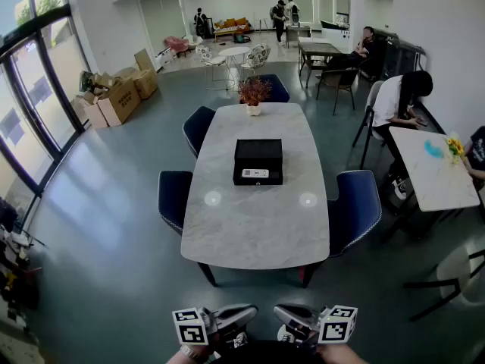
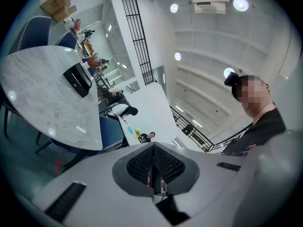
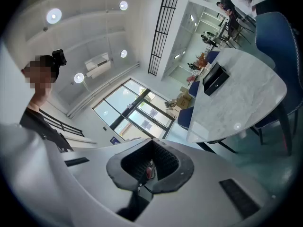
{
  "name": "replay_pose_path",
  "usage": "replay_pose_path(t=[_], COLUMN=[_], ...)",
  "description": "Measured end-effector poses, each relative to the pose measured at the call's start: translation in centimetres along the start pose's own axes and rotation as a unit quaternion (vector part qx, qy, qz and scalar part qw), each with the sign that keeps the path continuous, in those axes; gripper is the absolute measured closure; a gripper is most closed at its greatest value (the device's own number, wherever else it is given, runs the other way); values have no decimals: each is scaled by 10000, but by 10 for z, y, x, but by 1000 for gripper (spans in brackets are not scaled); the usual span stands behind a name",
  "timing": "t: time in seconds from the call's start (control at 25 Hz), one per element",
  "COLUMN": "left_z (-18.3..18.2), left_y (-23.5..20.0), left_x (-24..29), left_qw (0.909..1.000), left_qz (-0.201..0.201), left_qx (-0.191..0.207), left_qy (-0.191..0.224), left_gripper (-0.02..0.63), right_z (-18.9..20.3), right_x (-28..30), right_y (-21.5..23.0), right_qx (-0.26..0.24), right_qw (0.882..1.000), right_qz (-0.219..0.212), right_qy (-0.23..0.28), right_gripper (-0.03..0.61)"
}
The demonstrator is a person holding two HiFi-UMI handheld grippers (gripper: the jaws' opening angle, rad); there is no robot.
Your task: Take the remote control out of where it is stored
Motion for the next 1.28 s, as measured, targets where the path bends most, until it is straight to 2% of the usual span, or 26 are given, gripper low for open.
replay_pose_path(t=[0.44, 0.84, 1.28], left_z=[3, 5, 9], left_y=[-2, -2, 2], left_x=[7, 16, 54], left_qw=[10000, 9999, 9995], left_qz=[-31, -104, -242], left_qx=[-33, -73, -90], left_qy=[-30, -1, 154], left_gripper=[607, 607, 607], right_z=[-1, -8, -23], right_x=[-4, -16, -51], right_y=[4, 9, 22], right_qx=[5, 193, 265], right_qw=[10000, 9994, 9986], right_qz=[-36, -253, -446], right_qy=[-62, 121, 46], right_gripper=[569, 569, 569])
Point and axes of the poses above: the fingertips, and each gripper's own axes: x forward along the fingers, y to its right, z out of its underside, the point moved 8 cm from there along -x, backward along the fingers, and after that the axes turned 12 degrees about -y, right-handed, at the moved point
